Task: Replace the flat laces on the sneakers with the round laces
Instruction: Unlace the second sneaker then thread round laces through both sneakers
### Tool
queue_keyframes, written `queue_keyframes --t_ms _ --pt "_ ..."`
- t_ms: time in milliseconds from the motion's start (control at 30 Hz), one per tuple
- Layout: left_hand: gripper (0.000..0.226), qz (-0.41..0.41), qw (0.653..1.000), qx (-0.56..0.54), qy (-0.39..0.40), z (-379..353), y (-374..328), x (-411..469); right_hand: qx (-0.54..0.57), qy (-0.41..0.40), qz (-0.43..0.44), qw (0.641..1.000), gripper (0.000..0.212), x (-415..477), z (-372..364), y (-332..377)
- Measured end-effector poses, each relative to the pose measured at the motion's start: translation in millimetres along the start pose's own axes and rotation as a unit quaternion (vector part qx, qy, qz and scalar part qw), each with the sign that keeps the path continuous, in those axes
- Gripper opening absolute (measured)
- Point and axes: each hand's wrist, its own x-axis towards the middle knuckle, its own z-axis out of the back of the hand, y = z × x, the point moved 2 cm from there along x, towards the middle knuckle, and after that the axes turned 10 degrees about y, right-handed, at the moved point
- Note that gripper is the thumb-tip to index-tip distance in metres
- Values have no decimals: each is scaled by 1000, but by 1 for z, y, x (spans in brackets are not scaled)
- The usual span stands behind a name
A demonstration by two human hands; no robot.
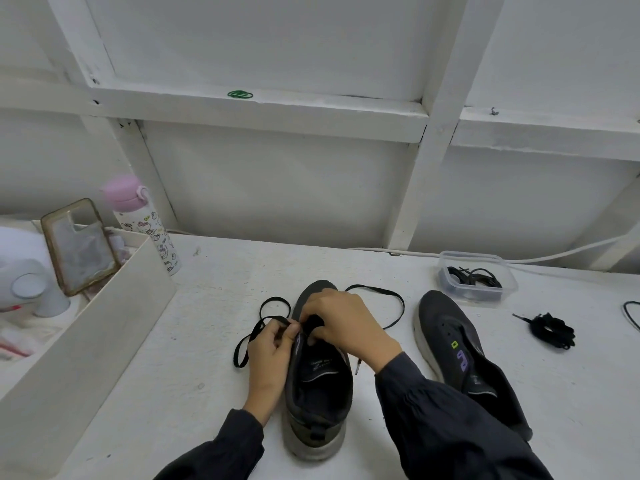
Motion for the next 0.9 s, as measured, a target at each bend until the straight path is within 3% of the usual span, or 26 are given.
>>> queue_keyframes --t_ms 133,267,400,533,667,733,900 --pt "17 7 999 -31 -21 -1 2 1 -4 -30 9 1000 16 -1 -8 -9" --pt "13 -12 998 -59 0 0 -5 0 28 -38 15 999 20 1 -12 -15" --pt "17 33 990 -129 -41 2 -1 1 211 -67 7 975 32 -3 -7 -28" --pt "33 94 971 -207 -74 7 1 -1 343 -156 -89 922 21 -20 -11 -51" --pt "52 118 968 -220 -39 5 -8 -5 410 -60 -128 901 16 -38 -28 -59" --pt "48 105 977 -186 -8 2 -14 -8 420 -46 -137 896 14 -41 -37 -57" --pt "11 68 988 -123 68 -4 -18 -17 403 -136 -136 895 19 -35 -47 -54"
